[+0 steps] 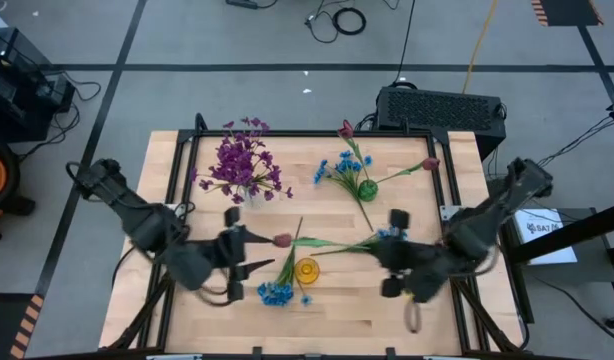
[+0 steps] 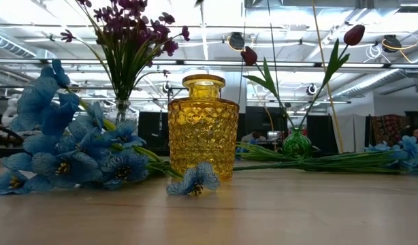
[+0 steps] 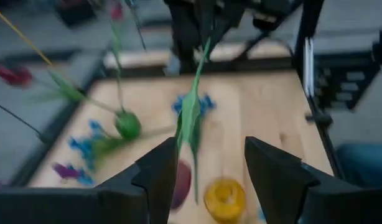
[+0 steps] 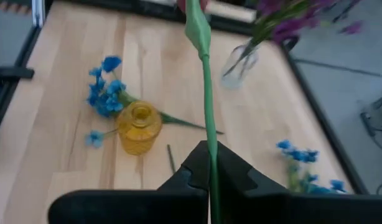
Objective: Sort flowers into vase by color
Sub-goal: Put the red flower into the green vase
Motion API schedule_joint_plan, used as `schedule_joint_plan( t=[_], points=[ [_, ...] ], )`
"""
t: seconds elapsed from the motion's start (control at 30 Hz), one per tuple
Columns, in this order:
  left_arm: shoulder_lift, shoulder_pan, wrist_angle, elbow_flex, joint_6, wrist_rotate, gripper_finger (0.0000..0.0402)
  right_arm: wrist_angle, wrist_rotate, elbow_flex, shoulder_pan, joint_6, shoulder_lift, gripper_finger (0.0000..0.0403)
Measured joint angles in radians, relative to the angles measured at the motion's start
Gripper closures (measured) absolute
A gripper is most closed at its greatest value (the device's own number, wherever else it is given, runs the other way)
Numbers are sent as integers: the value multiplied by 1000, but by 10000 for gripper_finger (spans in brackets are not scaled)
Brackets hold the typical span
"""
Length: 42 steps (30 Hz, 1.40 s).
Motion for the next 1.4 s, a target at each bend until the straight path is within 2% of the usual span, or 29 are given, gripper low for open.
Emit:
schedule_joint_plan(
  t=[0.13, 0.23, 0.33, 0.43, 0.6, 0.8, 0.93, 1.03, 1.13, 1.27, 1.4],
  points=[
    [-7, -85, 23, 0, 13, -197, 208, -33, 151, -44, 108, 84, -90, 403],
    [-7, -122, 111, -38, 15, -296, 208, -27, 263, -126, 178, 146, -158, 403],
    [-6, -124, 263, -106, 61, -306, 208, 5, 391, -239, 229, 232, -228, 402],
    [2, -93, 498, -186, 150, -301, 208, 81, 496, -351, 253, 285, -297, 402],
    [61, 11, 894, -282, 307, -159, 207, 281, 559, -461, 250, 217, -383, 402],
    [195, 156, 1222, -294, 332, 47, 207, 630, 490, -494, 223, -85, -382, 402],
    [310, 210, 1485, -294, 341, 182, 207, 868, 445, -495, 211, -277, -349, 402],
    [384, 228, 1694, -294, 410, 211, 207, 995, 439, -495, 199, -340, -323, 402],
    [445, 243, 1857, -294, 459, 215, 207, 1088, 382, -495, 183, -412, -298, 402],
    [481, 266, 1980, -290, 459, 242, 207, 1195, 298, -495, 154, -482, -268, 402],
    [482, 284, 1990, -279, 457, 314, 207, 1220, 208, -494, 108, -505, -238, 402]
  ],
)
